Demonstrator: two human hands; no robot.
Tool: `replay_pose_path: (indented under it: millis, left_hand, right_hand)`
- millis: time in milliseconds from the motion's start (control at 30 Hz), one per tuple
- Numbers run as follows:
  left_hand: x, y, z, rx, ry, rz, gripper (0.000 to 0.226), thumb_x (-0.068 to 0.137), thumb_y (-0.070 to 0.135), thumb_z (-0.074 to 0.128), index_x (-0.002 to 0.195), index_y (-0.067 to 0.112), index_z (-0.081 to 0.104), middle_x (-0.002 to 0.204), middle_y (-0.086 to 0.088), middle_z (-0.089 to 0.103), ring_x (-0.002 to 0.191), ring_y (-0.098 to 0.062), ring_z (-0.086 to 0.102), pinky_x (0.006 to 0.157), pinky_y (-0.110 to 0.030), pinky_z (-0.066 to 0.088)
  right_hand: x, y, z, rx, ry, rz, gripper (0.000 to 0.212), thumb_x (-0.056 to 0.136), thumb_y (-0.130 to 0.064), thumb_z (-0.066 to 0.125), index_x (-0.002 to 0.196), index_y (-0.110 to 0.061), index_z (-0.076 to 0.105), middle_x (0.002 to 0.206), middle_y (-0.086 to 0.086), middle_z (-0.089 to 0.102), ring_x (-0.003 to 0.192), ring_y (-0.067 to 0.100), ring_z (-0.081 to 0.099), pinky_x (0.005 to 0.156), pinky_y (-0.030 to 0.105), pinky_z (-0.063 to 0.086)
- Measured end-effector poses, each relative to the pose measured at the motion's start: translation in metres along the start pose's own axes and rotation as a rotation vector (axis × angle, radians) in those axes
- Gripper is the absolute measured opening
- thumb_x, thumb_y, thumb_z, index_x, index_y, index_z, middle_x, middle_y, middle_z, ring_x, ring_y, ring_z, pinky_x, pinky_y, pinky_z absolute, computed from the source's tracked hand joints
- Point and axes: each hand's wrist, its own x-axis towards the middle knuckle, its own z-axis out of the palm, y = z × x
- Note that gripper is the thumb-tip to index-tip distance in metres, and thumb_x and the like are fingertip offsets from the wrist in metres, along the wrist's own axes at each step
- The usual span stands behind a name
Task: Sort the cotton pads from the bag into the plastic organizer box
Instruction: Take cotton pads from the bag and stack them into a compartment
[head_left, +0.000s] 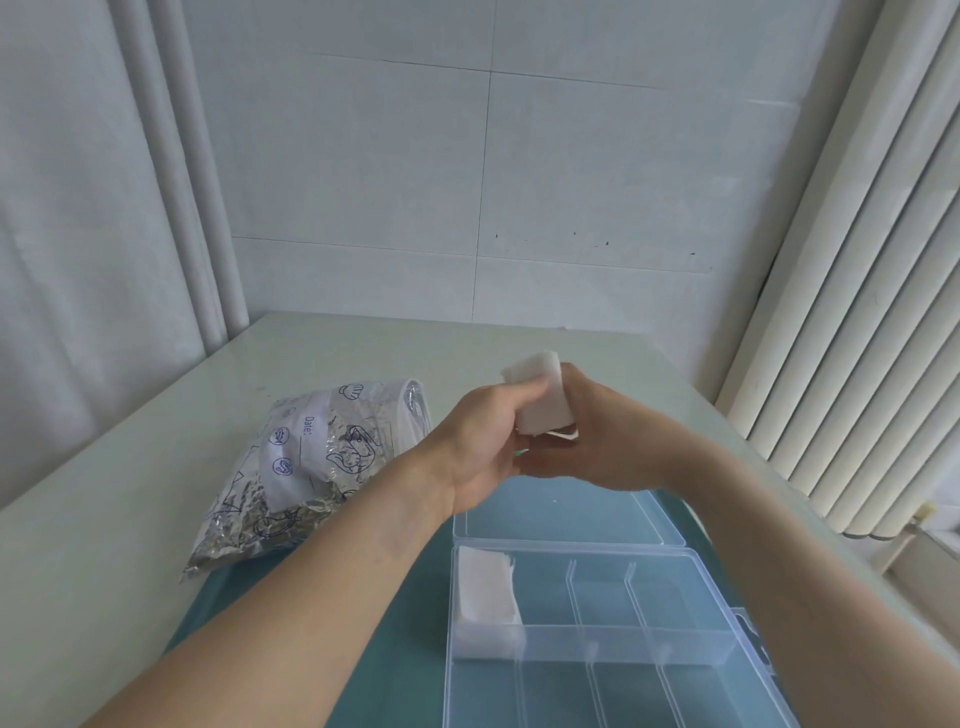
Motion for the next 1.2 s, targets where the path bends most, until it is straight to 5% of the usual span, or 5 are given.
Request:
replay_pose_path:
  millis: [533, 867, 967, 1100, 1200]
  left_hand:
    - [0.005, -0.003, 0.006, 0.19, 0.219, 0.141, 0.056, 0.086, 0.052, 0.057, 0.125, 0.012, 0.054, 0.122, -0.013, 0.064, 0.111, -0.029, 0.063, 0.08, -0.04, 0.054]
    - [-0.01, 0.003, 0.003, 0.295, -0.17, 0.081, 0.041, 0.107, 0.037, 0.037, 0.119, 0.003, 0.056, 0.093, -0.018, 0.071, 0.082, -0.035, 0.069, 0.072, -0.036, 0.055]
    - [-0.006, -0.001, 0.002, 0.179, -0.025, 0.087, 0.035, 0.105, 0.032, 0.043, 0.121, 0.005, 0.06, 0.096, -0.013, 0.07, 0.081, -0.028, 0.067, 0.073, -0.035, 0.053]
    - [0.002, -0.003, -0.003, -0.046, 0.003, 0.096, 0.029, 0.104, 0.02, 0.047, 0.126, 0.008, 0.06, 0.118, -0.012, 0.07, 0.095, -0.025, 0.069, 0.08, -0.033, 0.056]
    - [0.002, 0.002, -0.008, -0.148, 0.038, 0.101, 0.025, 0.099, 0.015, 0.055, 0.121, 0.005, 0.064, 0.111, -0.017, 0.072, 0.08, -0.025, 0.072, 0.072, -0.032, 0.06]
  right_hand:
    - [0.011, -0.004, 0.015, 0.007, 0.094, 0.056, 0.041, 0.072, -0.049, 0.077, 0.104, -0.029, 0.059, 0.082, -0.006, 0.066, 0.067, 0.014, 0.06, 0.056, 0.029, 0.048]
    - [-0.002, -0.021, 0.006, 0.043, -0.078, 0.035, 0.022, 0.077, -0.017, 0.073, 0.061, -0.014, 0.057, 0.047, 0.002, 0.052, 0.044, 0.014, 0.043, 0.045, 0.02, 0.034]
    - [-0.001, -0.017, 0.005, 0.099, -0.086, 0.019, 0.018, 0.074, -0.015, 0.08, 0.084, -0.014, 0.065, 0.064, 0.009, 0.062, 0.054, 0.013, 0.05, 0.054, 0.025, 0.041]
    - [-0.003, 0.0, -0.006, 0.223, 0.042, 0.091, 0.095, 0.056, -0.027, 0.095, 0.136, -0.031, 0.045, 0.11, -0.014, 0.067, 0.093, 0.006, 0.069, 0.082, 0.033, 0.059]
    - [-0.003, -0.002, -0.009, 0.09, 0.17, -0.098, 0.102, 0.062, -0.02, 0.094, 0.147, -0.034, 0.039, 0.128, -0.018, 0.059, 0.109, 0.0, 0.063, 0.087, 0.031, 0.058]
